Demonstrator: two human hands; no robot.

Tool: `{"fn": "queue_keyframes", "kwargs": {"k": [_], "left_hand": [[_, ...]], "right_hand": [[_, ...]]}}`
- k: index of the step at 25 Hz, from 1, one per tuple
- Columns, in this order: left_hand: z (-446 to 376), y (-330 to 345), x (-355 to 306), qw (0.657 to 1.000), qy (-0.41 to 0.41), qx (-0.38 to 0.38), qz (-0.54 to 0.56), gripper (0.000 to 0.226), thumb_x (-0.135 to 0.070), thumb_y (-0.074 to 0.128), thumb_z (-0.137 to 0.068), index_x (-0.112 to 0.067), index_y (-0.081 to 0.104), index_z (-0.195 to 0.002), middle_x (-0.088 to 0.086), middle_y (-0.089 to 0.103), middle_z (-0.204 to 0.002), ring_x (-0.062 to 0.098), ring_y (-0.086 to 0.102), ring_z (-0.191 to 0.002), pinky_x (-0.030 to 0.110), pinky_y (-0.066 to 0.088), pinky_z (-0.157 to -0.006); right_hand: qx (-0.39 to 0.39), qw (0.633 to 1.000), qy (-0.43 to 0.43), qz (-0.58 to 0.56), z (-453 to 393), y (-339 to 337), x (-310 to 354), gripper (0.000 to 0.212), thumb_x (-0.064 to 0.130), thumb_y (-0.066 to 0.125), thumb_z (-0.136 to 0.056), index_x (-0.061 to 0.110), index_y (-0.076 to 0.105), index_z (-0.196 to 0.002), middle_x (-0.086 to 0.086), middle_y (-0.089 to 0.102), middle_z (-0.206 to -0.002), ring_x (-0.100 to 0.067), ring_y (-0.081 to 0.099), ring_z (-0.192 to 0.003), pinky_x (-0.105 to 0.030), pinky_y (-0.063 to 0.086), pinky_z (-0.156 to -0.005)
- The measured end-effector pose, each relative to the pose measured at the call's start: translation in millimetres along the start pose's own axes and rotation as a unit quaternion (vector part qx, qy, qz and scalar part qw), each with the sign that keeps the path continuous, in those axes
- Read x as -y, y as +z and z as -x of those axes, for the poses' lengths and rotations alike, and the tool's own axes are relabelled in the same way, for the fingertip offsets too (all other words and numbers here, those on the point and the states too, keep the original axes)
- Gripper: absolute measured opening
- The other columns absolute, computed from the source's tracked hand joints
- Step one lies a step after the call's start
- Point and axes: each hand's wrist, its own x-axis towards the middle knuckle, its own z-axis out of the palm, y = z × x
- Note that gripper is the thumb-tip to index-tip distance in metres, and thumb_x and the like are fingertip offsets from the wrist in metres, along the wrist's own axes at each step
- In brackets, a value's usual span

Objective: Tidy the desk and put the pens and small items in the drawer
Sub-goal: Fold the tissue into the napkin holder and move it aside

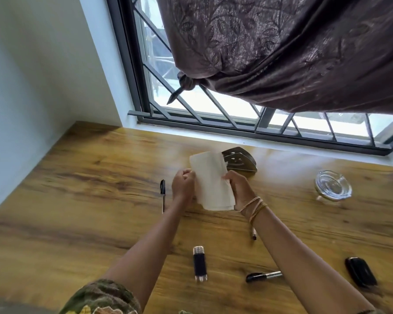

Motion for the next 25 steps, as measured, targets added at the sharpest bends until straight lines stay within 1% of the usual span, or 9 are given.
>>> {"fn": "queue_keyframes", "kwargs": {"k": [2,6,9,11,12,16,18,22,25], "left_hand": [[6.2,6.7,-17.3,0.992,-0.054,0.066,0.091,0.037,-0.038,0.051,-0.09,-0.004,0.063,-0.095,0.002,0.054,-0.075,0.021,0.051,-0.071,0.028,0.036,-0.058],[12.7,10.8,-30.0,0.934,-0.248,0.171,0.194,0.048,-0.048,0.057,-0.089,-0.005,0.059,-0.111,0.018,0.065,-0.107,0.034,0.063,-0.094,0.041,0.054,-0.076],[12.2,6.7,-27.6,0.95,-0.187,0.179,0.173,0.048,-0.026,0.08,-0.071,0.003,0.064,-0.106,0.024,0.068,-0.111,0.039,0.067,-0.094,0.055,0.057,-0.082],[15.5,4.5,-26.9,0.951,-0.175,0.183,0.177,0.042,-0.017,0.083,-0.07,0.002,0.065,-0.103,0.022,0.069,-0.107,0.036,0.069,-0.087,0.051,0.059,-0.074],[16.8,3.7,-27.3,0.948,-0.177,0.187,0.185,0.04,-0.014,0.082,-0.071,0.001,0.065,-0.103,0.02,0.07,-0.103,0.034,0.069,-0.084,0.048,0.06,-0.07],[18.6,-0.6,-35.4,0.915,-0.259,0.248,0.183,0.05,-0.023,0.085,-0.069,0.0,0.063,-0.107,0.02,0.069,-0.106,0.039,0.067,-0.096,0.052,0.058,-0.075],[21.6,-3.7,-41.5,0.915,-0.272,0.251,0.158,0.036,-0.02,0.081,-0.074,-0.001,0.062,-0.098,0.018,0.068,-0.098,0.037,0.067,-0.09,0.048,0.056,-0.068],[25.7,-8.2,-42.6,0.931,-0.229,0.223,0.176,0.011,0.0,0.071,-0.08,0.003,0.062,-0.087,0.018,0.066,-0.085,0.03,0.065,-0.069,0.04,0.055,-0.058],[25.4,-4.5,-37.1,0.952,-0.175,0.174,0.18,0.014,0.015,0.06,-0.076,0.007,0.064,-0.087,0.025,0.065,-0.089,0.03,0.065,-0.065,0.034,0.057,-0.055]], "right_hand": [[0.025,0.998,0.035,-0.052,3.1,-6.6,3.9,0.043,0.029,0.061,-0.061,0.009,0.063,-0.099,-0.01,0.064,-0.084,-0.029,0.062,-0.079,-0.035,0.053,-0.069],[-0.021,0.996,0.072,-0.056,10.8,-21.7,-0.5,0.03,0.027,0.049,-0.075,0.005,0.059,-0.093,-0.013,0.061,-0.081,-0.029,0.06,-0.07,-0.031,0.054,-0.06],[-0.064,0.997,0.022,-0.043,5.9,-30.9,-7.9,0.048,0.042,0.058,-0.077,0.011,0.059,-0.113,-0.014,0.067,-0.098,-0.033,0.065,-0.089,-0.044,0.058,-0.074],[-0.1,0.994,0.021,0.029,4.6,-31.2,-11.3,0.074,0.057,0.077,-0.062,0.017,0.06,-0.121,-0.014,0.064,-0.121,-0.036,0.06,-0.111,-0.056,0.049,-0.096],[-0.117,0.991,0.019,0.065,5.1,-31.1,-11.8,0.079,0.053,0.084,-0.054,0.015,0.062,-0.119,-0.015,0.064,-0.122,-0.036,0.06,-0.112,-0.057,0.048,-0.097],[-0.133,0.987,0.011,0.086,18.9,-22.7,-6.6,0.054,0.024,0.087,-0.063,0.003,0.065,-0.107,-0.016,0.07,-0.104,-0.034,0.067,-0.095,-0.05,0.056,-0.086],[-0.143,0.986,0.008,0.084,19.8,-21.0,-6.8,0.038,0.015,0.083,-0.069,0.004,0.065,-0.101,-0.016,0.07,-0.101,-0.034,0.066,-0.093,-0.05,0.056,-0.085],[-0.187,0.971,-0.007,0.149,16.4,-17.2,-7.9,0.033,0.012,0.084,-0.067,0.008,0.064,-0.094,-0.017,0.069,-0.102,-0.036,0.066,-0.096,-0.052,0.055,-0.086],[-0.227,0.926,-0.061,0.294,13.9,-12.5,-7.3,0.029,0.016,0.078,-0.073,0.009,0.067,-0.099,-0.008,0.069,-0.094,-0.026,0.065,-0.087,-0.039,0.056,-0.077]]}}
